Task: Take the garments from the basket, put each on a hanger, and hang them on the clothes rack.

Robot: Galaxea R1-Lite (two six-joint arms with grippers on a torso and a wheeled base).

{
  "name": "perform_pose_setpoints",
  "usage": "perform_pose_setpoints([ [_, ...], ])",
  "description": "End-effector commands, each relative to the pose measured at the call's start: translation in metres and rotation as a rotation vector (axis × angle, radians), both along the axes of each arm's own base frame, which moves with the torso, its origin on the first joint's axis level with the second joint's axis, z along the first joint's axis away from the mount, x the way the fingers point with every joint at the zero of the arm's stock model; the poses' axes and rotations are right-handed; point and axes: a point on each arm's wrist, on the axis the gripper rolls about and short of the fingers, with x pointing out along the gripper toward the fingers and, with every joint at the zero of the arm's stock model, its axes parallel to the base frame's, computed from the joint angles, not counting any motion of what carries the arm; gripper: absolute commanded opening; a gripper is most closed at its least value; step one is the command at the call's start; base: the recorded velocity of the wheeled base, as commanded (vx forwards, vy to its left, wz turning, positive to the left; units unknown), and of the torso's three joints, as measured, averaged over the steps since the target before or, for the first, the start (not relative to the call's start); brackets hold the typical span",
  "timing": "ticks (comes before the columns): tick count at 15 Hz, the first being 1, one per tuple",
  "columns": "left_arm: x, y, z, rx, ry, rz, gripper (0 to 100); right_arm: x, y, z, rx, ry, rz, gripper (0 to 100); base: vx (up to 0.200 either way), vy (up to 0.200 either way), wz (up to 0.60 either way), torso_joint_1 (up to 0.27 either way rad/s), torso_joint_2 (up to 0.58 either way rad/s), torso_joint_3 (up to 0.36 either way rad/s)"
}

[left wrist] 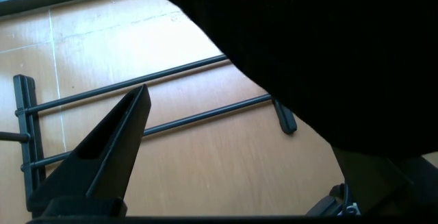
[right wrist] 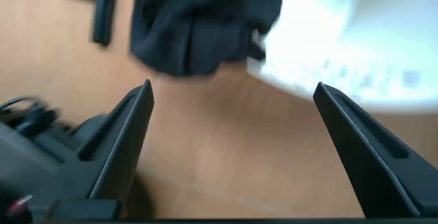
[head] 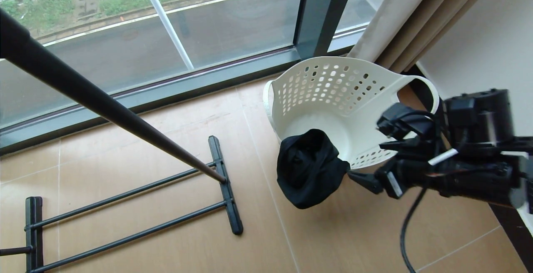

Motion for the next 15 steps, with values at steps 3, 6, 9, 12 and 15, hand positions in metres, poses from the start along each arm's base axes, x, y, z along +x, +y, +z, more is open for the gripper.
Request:
perform_pose_setpoints([
  [3, 0.0, 0.0, 0.0, 0.0, 0.001, 0.0, 100, 0.085, 0.058, -0.021, -0.16, -0.052, 0.066, 100, 0.0, 0.0, 0.0, 0.0, 0.0, 0.0],
  [6, 0.0, 0.0, 0.0, 0.0, 0.001, 0.0, 100, 0.097, 0.065, -0.012, -0.206, -0.082, 0.092, 100, 0.0, 0.0, 0.0, 0.0, 0.0, 0.0],
  [9, 0.0, 0.0, 0.0, 0.0, 0.001, 0.0, 100, 0.109, 0.07, -0.008, -0.303, -0.126, 0.091, 100, 0.0, 0.0, 0.0, 0.0, 0.0, 0.0],
  [12, 0.0, 0.0, 0.0, -0.002, 0.001, 0.0, 100, 0.116, 0.074, -0.011, -0.332, -0.135, 0.078, 100, 0.0, 0.0, 0.0, 0.0, 0.0, 0.0],
  [15, 0.0, 0.0, 0.0, 0.0, 0.0, 0.002, 100, 0.122, 0.077, -0.015, -0.334, -0.132, 0.074, 100, 0.0, 0.0, 0.0, 0.0, 0.0, 0.0],
])
